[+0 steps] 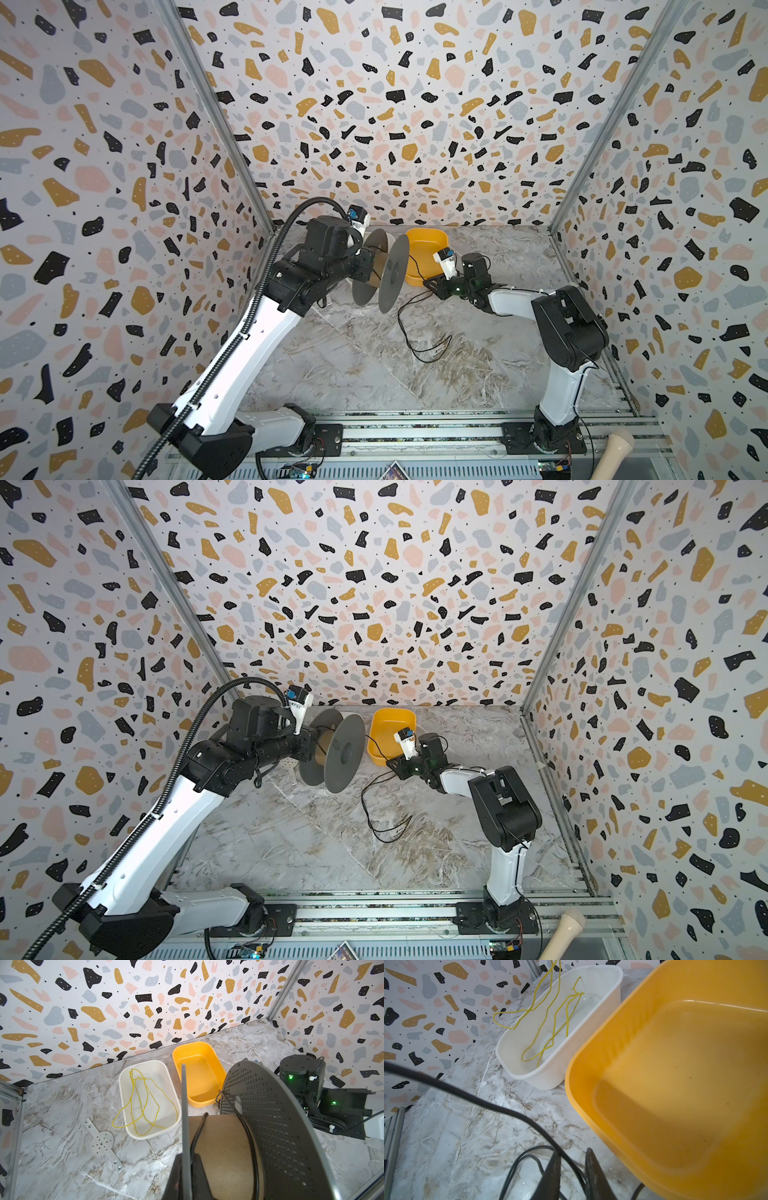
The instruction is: Wrap the cables
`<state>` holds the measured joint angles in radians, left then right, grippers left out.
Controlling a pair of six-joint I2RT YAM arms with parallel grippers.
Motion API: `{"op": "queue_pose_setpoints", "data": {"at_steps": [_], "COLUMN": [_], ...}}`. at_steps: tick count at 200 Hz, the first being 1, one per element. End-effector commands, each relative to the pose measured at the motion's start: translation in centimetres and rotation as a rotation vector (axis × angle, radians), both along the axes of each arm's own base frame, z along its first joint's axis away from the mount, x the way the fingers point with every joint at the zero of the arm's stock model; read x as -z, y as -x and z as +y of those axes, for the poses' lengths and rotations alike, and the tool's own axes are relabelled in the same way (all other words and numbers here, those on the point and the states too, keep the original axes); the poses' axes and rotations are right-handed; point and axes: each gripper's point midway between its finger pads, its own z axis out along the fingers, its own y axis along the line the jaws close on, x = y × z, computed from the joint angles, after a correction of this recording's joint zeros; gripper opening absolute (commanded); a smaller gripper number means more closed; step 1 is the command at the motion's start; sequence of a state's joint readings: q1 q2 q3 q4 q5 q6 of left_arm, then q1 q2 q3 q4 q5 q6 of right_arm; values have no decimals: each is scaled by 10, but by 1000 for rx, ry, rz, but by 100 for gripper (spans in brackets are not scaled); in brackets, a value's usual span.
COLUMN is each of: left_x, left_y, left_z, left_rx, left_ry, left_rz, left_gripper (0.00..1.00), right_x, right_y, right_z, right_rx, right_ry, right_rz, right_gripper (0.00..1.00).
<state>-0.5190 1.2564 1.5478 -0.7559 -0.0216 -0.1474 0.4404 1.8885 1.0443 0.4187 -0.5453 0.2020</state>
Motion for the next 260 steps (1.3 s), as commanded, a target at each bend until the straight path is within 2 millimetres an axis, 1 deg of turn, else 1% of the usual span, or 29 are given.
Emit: {"op": "queue_pose_setpoints", "data": {"at_steps": [1, 15, 50, 64, 83, 94, 122, 131, 142, 164, 181, 193, 206, 224, 239, 260], "left_x": [-38, -39, -41, -43, -45, -46, -52, -54, -57, -55, -53, -53, -53, -55, -54, -51], "left_y": [-2, -1, 2, 2, 2, 1, -4, -6, -9, -20, -29, -36, -40, -45, -51, -56], "left_z": [-3, -3, -6, -4, -1, 0, 1, 1, 1, 1, 5, 9, 10, 13, 16, 25], "left_rx": [5, 6, 20, 14, 5, 3, -15, -30, -49, -87, -131, -167, -179, -208, -243, -299], "left_ry": [78, 79, 102, 101, 99, 110, 165, 189, 220, 267, 329, 382, 421, 459, 483, 514], "left_rz": [-89, -90, -83, -84, -87, -85, -85, -84, -85, -75, -71, -71, -86, -101, -98, -119], "left_gripper": [0, 0, 0, 0, 0, 0, 0, 0, 0, 0, 0, 0, 0, 0, 0, 0], "right_x": [-18, -20, -22, -22, -22, -21, -8, -4, -2, -2, -2, -1, -1, -10, -19, -25], "right_y": [0, 1, 0, -1, 0, 1, 6, 9, 15, 28, 38, 47, 53, 60, 68, 79], "right_z": [7, 10, 17, 19, 21, 21, 17, 16, 16, 20, 25, 33, 40, 46, 53, 63], "right_rx": [-7, -6, -4, -1, -1, 1, 5, 7, 7, 25, 49, 50, 65, 93, 85, 64], "right_ry": [-18, -6, 13, 20, 22, 24, 43, 45, 43, 54, 63, 69, 111, 169, 157, 161], "right_rz": [-54, -71, -92, -99, -104, -105, -88, -77, -71, -77, -80, -85, -108, -175, -197, -219], "right_gripper": [27, 29, 29, 28, 20, 13, 3, 0, 0, 0, 0, 0, 0, 0, 0, 0]}}
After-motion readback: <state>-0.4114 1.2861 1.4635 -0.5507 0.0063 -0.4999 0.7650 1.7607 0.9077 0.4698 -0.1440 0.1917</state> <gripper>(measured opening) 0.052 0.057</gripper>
